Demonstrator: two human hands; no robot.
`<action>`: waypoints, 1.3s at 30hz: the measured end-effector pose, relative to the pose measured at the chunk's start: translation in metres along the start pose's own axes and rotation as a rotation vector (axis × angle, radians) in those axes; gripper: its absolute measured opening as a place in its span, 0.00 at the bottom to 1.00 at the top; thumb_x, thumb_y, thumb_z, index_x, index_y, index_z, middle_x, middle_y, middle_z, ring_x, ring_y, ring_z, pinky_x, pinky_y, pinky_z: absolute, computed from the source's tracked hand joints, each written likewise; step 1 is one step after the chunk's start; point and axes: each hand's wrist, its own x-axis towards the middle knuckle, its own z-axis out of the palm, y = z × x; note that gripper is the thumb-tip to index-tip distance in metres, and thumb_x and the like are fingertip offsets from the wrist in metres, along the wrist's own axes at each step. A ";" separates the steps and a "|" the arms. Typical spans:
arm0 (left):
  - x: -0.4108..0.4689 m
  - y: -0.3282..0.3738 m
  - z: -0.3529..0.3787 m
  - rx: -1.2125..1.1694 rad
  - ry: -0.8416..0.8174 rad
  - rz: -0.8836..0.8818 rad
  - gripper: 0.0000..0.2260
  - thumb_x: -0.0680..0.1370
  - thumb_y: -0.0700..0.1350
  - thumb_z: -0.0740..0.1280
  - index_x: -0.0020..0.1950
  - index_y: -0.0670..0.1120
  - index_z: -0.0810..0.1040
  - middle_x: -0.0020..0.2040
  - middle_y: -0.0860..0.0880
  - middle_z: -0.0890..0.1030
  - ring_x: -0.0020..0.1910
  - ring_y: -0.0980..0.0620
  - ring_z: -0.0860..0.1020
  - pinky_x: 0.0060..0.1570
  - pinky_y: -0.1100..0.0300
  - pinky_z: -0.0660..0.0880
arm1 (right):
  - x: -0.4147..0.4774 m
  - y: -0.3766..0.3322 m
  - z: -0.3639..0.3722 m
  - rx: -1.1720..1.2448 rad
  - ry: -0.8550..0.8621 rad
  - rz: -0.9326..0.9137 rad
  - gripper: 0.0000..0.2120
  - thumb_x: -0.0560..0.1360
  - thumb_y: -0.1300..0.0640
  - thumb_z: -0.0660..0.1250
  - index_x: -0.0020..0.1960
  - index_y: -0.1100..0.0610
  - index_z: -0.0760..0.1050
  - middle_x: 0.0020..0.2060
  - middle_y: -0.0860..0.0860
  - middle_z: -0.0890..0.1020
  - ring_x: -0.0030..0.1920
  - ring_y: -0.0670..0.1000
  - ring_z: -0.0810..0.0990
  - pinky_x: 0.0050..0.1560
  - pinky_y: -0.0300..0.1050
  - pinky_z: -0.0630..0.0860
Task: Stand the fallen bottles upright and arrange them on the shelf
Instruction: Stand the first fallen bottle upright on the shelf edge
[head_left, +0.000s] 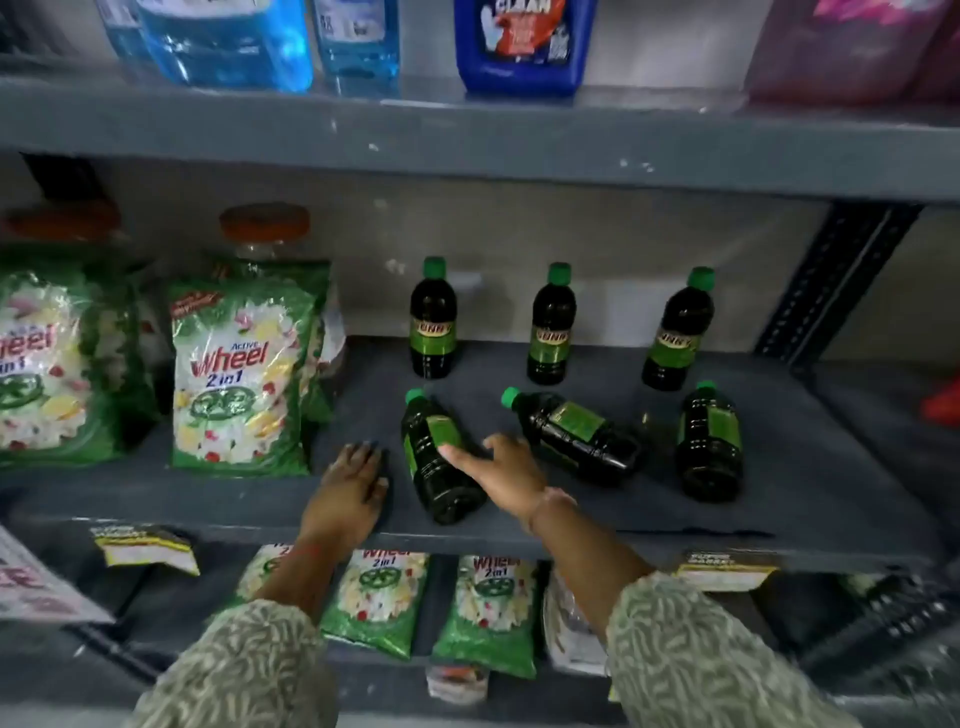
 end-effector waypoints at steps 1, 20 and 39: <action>0.005 -0.002 0.003 0.063 -0.005 0.004 0.23 0.81 0.47 0.52 0.74 0.43 0.54 0.77 0.45 0.53 0.77 0.46 0.49 0.75 0.54 0.49 | 0.008 -0.006 0.005 -0.010 -0.033 0.022 0.38 0.65 0.33 0.66 0.64 0.58 0.69 0.66 0.59 0.70 0.66 0.59 0.69 0.65 0.47 0.66; 0.011 -0.004 0.019 0.157 0.068 -0.003 0.24 0.79 0.52 0.46 0.75 0.47 0.52 0.78 0.48 0.54 0.77 0.48 0.51 0.75 0.51 0.48 | 0.059 0.016 0.027 0.032 0.519 -0.268 0.39 0.58 0.43 0.77 0.62 0.60 0.68 0.54 0.56 0.75 0.54 0.53 0.75 0.52 0.40 0.72; 0.011 0.013 0.017 0.035 0.102 -0.072 0.23 0.78 0.45 0.54 0.72 0.42 0.59 0.76 0.44 0.58 0.76 0.43 0.53 0.74 0.48 0.50 | 0.049 0.039 0.033 0.371 0.274 -0.241 0.49 0.59 0.55 0.77 0.71 0.52 0.52 0.64 0.52 0.69 0.65 0.49 0.69 0.69 0.52 0.66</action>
